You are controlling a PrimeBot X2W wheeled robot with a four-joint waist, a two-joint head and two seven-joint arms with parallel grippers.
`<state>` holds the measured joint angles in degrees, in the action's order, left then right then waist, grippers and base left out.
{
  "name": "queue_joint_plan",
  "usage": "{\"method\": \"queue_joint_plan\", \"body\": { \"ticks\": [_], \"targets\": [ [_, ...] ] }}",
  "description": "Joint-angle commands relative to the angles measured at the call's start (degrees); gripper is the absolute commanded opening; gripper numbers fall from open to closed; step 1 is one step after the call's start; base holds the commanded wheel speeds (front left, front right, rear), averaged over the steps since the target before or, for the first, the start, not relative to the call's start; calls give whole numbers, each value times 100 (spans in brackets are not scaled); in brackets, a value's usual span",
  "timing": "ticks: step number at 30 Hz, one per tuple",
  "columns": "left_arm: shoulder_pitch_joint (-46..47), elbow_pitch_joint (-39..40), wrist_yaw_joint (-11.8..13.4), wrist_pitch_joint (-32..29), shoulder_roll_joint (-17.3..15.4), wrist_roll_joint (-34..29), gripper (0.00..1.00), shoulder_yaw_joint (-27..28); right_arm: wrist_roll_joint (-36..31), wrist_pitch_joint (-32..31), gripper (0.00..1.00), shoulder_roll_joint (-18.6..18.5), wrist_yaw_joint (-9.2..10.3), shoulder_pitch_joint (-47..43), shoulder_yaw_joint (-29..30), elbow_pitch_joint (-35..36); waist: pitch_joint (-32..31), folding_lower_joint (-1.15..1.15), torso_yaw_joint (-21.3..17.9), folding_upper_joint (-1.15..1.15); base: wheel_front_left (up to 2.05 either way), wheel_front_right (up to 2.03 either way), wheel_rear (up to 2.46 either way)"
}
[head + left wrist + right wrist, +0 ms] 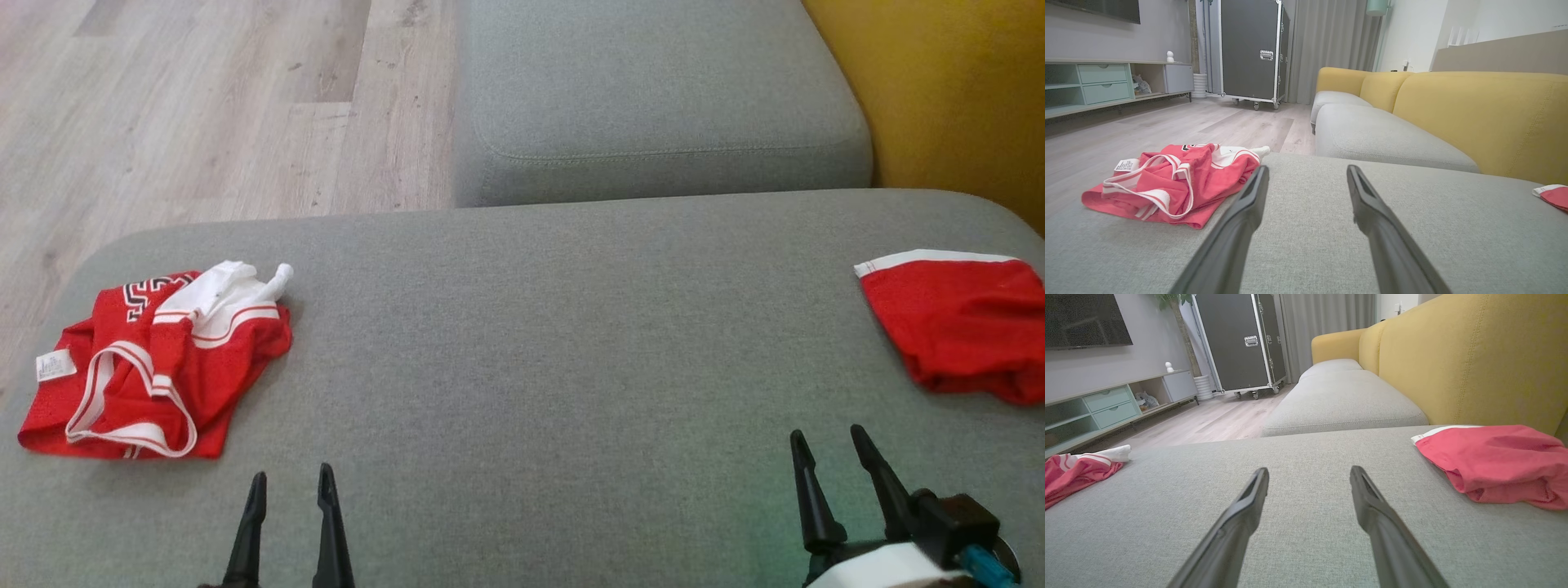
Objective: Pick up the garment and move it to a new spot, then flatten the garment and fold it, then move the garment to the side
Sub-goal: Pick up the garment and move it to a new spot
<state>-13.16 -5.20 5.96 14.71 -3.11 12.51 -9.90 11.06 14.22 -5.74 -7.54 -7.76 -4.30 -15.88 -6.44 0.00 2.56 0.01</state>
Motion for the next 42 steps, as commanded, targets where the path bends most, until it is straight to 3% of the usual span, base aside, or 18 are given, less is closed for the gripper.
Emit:
{"method": "queue_joint_plan", "body": {
  "ticks": [1,10,25,34,42],
  "targets": [
    [201,141,-21,29,24,-47,100,216,-48,77,100,-9,5,177,-86,189,7,0,9,-1,0,0,0],
    [265,27,-35,29,24,-85,100,245,-46,77,100,22,5,49,-55,175,-6,0,437,-1,0,0,0],
    [186,44,-123,29,24,-261,100,493,-31,77,100,100,5,77,-176,154,126,0,2328,-1,0,0,0],
    [284,217,-115,29,23,-234,100,766,-34,78,100,-191,5,136,-312,103,535,0,2599,-1,0,0,0],
    [1807,378,-411,29,-104,-609,100,964,-87,78,100,-1045,5,365,-369,319,1630,0,2499,-1,0,0,0]
  ]
}}
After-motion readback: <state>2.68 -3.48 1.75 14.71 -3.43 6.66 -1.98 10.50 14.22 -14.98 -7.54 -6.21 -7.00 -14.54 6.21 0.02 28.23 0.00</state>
